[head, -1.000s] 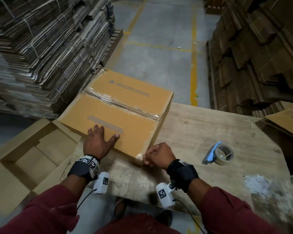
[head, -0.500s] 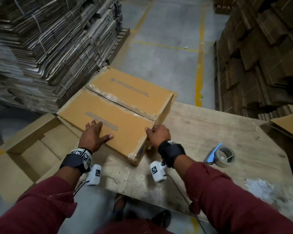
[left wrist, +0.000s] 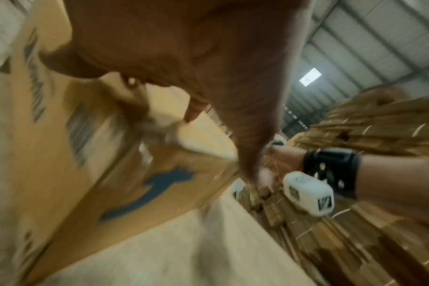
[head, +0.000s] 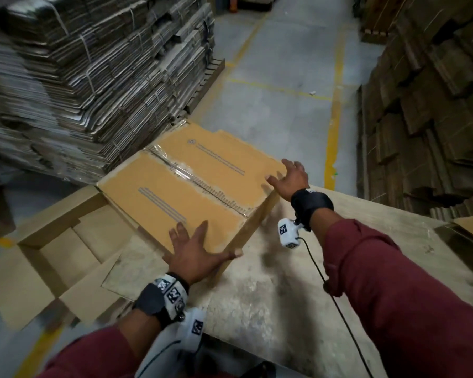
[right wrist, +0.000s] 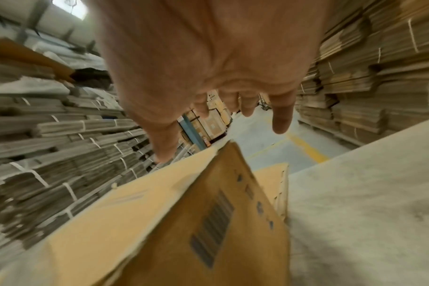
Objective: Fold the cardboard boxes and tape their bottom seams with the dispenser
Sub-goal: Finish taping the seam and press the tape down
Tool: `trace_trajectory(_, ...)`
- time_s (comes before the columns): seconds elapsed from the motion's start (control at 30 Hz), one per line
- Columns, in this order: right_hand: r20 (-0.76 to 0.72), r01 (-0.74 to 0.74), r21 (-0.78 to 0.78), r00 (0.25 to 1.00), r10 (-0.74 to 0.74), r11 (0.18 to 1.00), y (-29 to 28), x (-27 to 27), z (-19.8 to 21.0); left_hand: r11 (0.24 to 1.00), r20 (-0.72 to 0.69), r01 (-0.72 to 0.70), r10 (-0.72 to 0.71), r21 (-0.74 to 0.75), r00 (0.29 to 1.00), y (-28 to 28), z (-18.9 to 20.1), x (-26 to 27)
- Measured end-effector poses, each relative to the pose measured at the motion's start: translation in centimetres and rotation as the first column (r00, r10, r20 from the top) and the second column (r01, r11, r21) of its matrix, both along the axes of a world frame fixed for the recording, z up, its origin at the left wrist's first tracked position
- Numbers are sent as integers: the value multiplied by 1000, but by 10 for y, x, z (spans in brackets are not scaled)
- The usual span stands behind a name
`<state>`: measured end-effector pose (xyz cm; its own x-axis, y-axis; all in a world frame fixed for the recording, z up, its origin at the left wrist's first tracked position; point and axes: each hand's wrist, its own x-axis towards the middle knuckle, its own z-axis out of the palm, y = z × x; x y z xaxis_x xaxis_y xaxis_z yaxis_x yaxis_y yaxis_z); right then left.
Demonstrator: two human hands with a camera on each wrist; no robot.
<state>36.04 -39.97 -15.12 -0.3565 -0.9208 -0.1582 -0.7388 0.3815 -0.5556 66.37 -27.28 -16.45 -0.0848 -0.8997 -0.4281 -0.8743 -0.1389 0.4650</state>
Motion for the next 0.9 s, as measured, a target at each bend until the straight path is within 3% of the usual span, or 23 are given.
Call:
trace_trajectory(0.17,4,-159,112,987,160,981,-8,-8,-19,994,59,47,-42,-96,997,14,-25,-3)
trace_trajectory(0.33,132,-69,62,989,61,996,39,-2,-23,970,9,177,-178,-164,984,15,-35,60)
trace_trajectory(0.57,46,41,150,998,-48,988,170,12,-32,839,-27,512,-525,-182,851,-36,-30,119)
trace_trajectory(0.73,102,-71,19,992,69,997,230,-6,-39,865,282,499,-466,-53,838,-27,-2,68)
trace_trajectory(0.83,-14,-87,37,996,88,995,249,-52,-45,807,199,577,-550,-123,811,4,5,16)
trace_trajectory(0.9,-158,-76,187,982,107,979,250,-93,-53,748,139,639,-623,-179,770,19,0,-23)
